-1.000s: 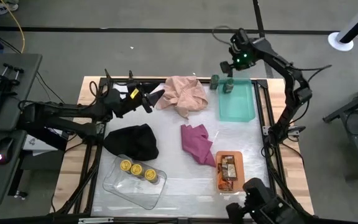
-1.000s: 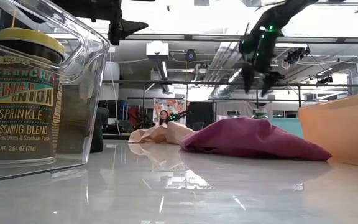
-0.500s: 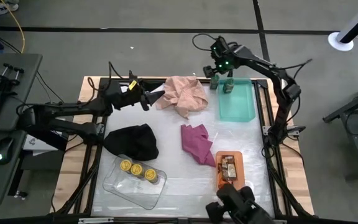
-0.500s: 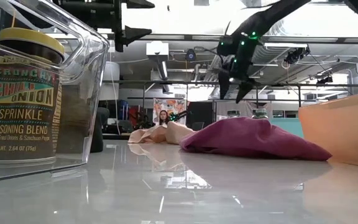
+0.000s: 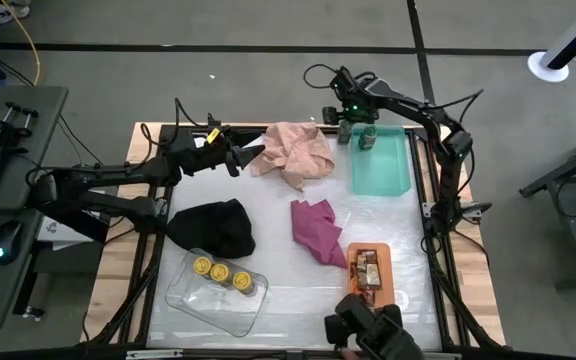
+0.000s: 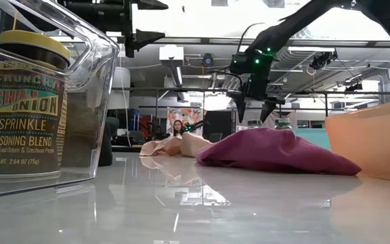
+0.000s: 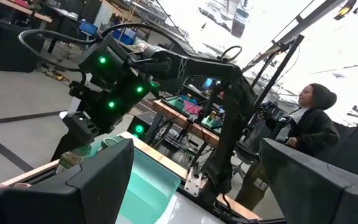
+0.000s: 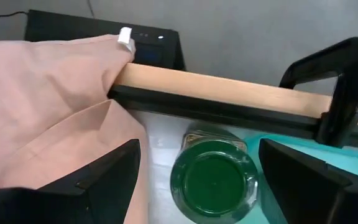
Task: Sort spices by type
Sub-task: Put the green seasoning bottle into the green bin
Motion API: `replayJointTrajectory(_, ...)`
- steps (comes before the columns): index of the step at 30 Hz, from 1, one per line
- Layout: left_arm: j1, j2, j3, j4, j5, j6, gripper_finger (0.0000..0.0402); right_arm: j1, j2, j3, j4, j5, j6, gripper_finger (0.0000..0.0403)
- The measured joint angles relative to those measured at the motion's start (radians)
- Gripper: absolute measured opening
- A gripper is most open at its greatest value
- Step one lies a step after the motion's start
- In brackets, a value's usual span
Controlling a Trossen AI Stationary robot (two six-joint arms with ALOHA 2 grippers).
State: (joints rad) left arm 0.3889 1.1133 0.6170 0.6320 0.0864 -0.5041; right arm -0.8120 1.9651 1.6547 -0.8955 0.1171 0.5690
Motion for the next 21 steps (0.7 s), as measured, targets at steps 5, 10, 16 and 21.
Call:
replayJointTrajectory(5,0.0,0.0,0.0,0.0,0.0,0.0,0.033,0.008,0.017,0.0,-0.031,0.025,0.009,0.0309)
replayJointTrajectory(10,0.0,0.0,0.0,-0.012,0.0,0.0,0.033,0.01,0.025,0.0,-0.038,0.03,0.032,0.0263)
replayJointTrajectory(16,0.0,0.0,0.0,-0.017,0.0,0.0,0.033,0.01,0.025,0.0,-0.028,0.036,0.035,0.0199)
replayJointTrajectory(21,0.0,0.0,0.0,-0.017,0.0,0.001,0.033,0.014,0.019,-0.001,-0.012,0.021,0.007,0.0199)
